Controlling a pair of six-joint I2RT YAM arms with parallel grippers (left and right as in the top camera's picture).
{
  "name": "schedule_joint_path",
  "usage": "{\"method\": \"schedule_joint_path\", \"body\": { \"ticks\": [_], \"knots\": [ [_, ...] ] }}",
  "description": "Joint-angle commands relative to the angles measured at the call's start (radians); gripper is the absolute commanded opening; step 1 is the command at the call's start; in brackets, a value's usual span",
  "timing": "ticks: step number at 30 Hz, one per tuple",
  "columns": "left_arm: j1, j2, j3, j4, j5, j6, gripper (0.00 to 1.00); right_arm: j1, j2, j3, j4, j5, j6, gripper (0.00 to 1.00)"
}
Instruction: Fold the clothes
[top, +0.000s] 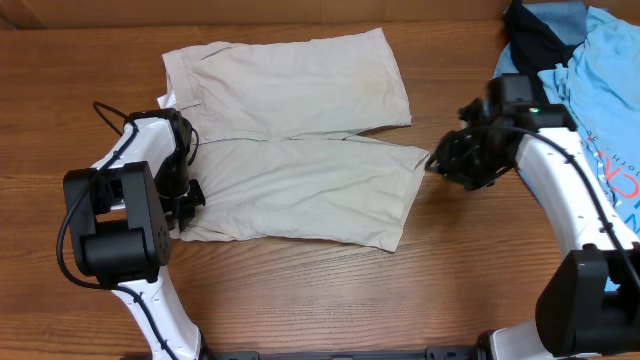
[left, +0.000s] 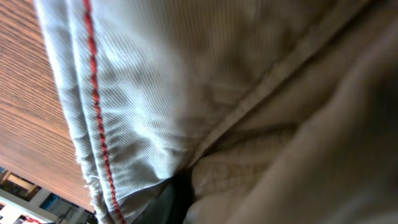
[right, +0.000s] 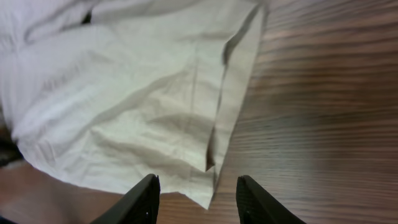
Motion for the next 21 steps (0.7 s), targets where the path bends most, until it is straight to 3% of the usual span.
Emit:
{"method": "schedule_joint_path", "body": {
  "ticks": [1, 9, 21],
  "knots": [
    [0.006, 0.022, -0.027, 0.005, 0.002, -0.010, 0.17, 0.083, 0.012, -0.082, 0.027, 0.006, -0.028, 0.44],
    [0.006, 0.022, -0.027, 0.006, 0.002, -0.010, 0.17, 0.124, 0.012, -0.328, 0.221, 0.004, 0.015, 0.44],
    [0.006, 0.022, -0.027, 0.008, 0.002, -0.010, 0.17, 0.125, 0.012, -0.423, 0.234, -0.165, -0.037, 0.43]
  ]
}}
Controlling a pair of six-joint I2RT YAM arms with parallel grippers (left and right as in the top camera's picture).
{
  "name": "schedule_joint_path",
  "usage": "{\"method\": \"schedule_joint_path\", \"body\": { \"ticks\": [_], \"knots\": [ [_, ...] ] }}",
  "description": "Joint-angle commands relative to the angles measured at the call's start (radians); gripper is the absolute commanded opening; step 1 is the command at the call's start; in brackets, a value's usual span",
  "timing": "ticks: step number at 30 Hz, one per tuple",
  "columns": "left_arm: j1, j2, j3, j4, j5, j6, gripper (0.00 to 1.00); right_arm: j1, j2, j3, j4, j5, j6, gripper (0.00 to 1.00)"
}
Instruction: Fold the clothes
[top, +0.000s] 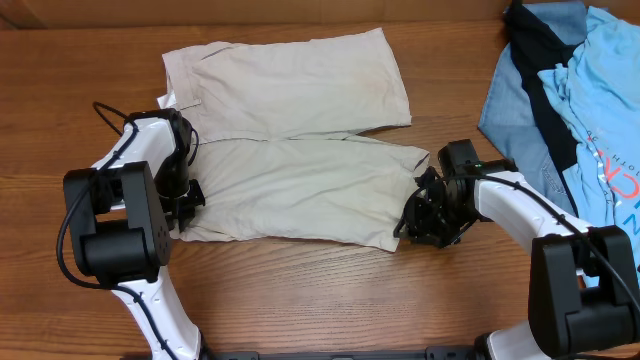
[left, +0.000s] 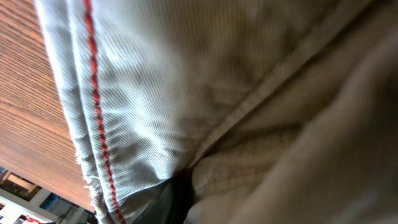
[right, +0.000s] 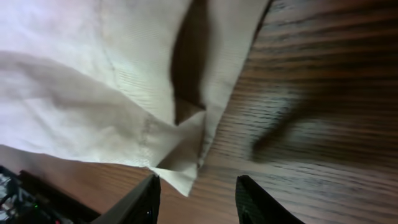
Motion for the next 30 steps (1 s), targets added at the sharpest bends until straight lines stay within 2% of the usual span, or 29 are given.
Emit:
{"method": "schedule_joint_path", "body": {
  "ticks": [1, 6, 13, 21, 30],
  "knots": [
    [0.005, 0.022, -0.027, 0.006, 0.002, -0.010, 0.17, 0.000, 0.002, -0.005, 0.013, -0.082, -0.027, 0.42],
    [0.005, 0.022, -0.027, 0.006, 0.002, -0.010, 0.17, 0.000, 0.002, -0.005, 0.029, -0.140, -0.042, 0.42],
    [0.005, 0.022, -0.027, 0.004, 0.002, -0.010, 0.18, 0.000, 0.005, -0.005, 0.032, -0.032, -0.044, 0.42],
    [0.005, 0.022, -0.027, 0.004, 0.002, -0.010, 0.18, 0.000, 0.016, -0.013, 0.043, -0.031, -0.044, 0.42],
    [0.005, 0.022, -0.027, 0.003, 0.002, -0.010, 0.18, 0.000, 0.016, -0.075, 0.107, -0.115, -0.045, 0.42]
  ]
}}
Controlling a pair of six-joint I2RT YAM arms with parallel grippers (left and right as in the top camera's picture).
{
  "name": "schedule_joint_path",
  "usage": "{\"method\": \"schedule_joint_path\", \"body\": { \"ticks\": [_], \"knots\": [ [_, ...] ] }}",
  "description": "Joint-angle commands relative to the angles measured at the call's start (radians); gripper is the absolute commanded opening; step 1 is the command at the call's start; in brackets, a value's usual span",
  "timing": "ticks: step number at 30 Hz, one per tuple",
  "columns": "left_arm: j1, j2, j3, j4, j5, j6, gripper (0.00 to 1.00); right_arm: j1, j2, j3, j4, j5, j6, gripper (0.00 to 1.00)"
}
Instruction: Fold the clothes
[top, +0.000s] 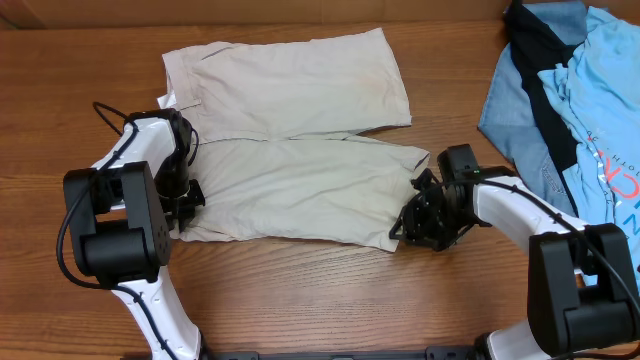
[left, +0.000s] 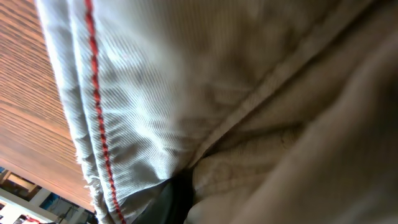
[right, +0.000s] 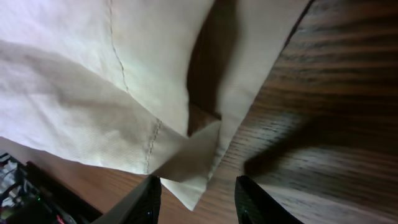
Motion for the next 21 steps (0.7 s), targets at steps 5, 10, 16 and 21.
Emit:
{"method": "schedule_joint_path", "body": {
  "ticks": [5, 10, 16, 21],
  "knots": [
    [0.005, 0.022, -0.027, 0.002, 0.002, -0.010, 0.18, 0.000, 0.009, -0.030, 0.045, -0.097, -0.016, 0.41],
    [0.005, 0.022, -0.027, 0.002, 0.002, -0.010, 0.18, 0.000, 0.008, -0.030, 0.042, -0.097, -0.020, 0.27],
    [0.005, 0.022, -0.027, 0.002, 0.002, -0.010, 0.18, 0.000, 0.009, -0.030, 0.043, -0.095, -0.020, 0.04],
    [0.005, 0.022, -0.027, 0.000, 0.002, -0.009, 0.18, -0.011, 0.008, -0.030, 0.006, 0.090, 0.068, 0.04]
  ]
}}
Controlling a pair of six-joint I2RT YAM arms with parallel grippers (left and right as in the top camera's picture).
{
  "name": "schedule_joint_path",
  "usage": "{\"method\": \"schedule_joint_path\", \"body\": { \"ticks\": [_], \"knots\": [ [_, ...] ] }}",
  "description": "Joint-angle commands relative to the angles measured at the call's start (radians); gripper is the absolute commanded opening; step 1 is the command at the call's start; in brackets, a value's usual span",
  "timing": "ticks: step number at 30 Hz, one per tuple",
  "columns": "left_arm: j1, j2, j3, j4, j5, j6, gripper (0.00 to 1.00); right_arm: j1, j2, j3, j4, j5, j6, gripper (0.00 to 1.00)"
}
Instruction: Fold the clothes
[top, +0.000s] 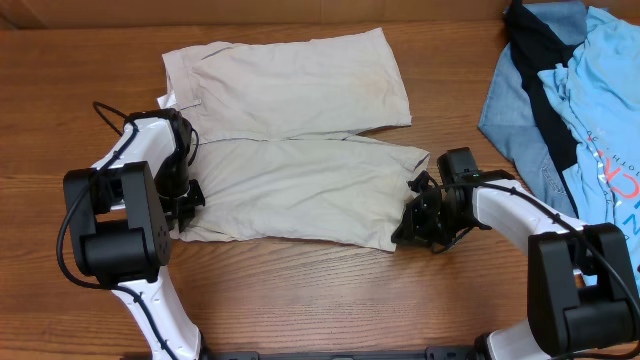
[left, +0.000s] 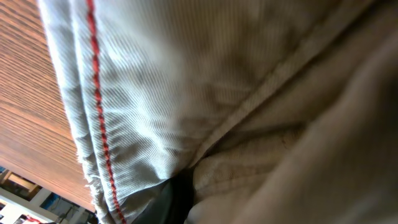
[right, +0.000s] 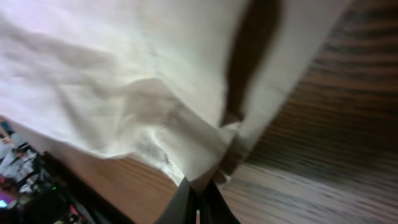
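Note:
Beige shorts (top: 290, 130) lie spread on the wooden table, both legs pointing right. My left gripper (top: 182, 200) is shut on the waistband at the near left corner; in its wrist view the cloth with red stitching (left: 96, 118) fills the frame and hides the fingers. My right gripper (top: 405, 228) is shut on the hem corner of the near leg (right: 193, 168), its fingertips (right: 208, 199) pinched together with cloth between them.
A heap of blue and dark clothes (top: 575, 90) lies at the far right of the table (top: 330, 300). Both arms rest low on the table at the near side of the shorts.
My right gripper was open around the near leg's hem corner; now it has shut on that corner. The left gripper has not moved.
My right gripper was open to the right of the near leg's far hem corner, then open at the near hem corner, and now is shut on it. My left gripper stayed shut on the waistband throughout.

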Motion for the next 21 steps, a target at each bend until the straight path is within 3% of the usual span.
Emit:
{"method": "schedule_joint_path", "body": {
  "ticks": [1, 4, 11, 21],
  "knots": [
    [0.005, 0.022, -0.027, 0.000, 0.004, -0.009, 0.18, -0.019, 0.008, -0.006, -0.033, 0.223, 0.116, 0.04],
    [0.006, 0.022, -0.027, 0.000, 0.003, -0.006, 0.18, -0.055, 0.008, -0.006, -0.071, 0.383, 0.209, 0.04],
    [0.005, 0.022, -0.027, -0.045, 0.004, -0.006, 0.18, -0.090, 0.008, -0.006, -0.098, 0.386, 0.208, 0.04],
    [0.006, 0.022, -0.027, -0.147, 0.005, -0.007, 0.16, -0.031, 0.008, -0.006, -0.198, 0.316, 0.182, 0.04]
  ]
}}
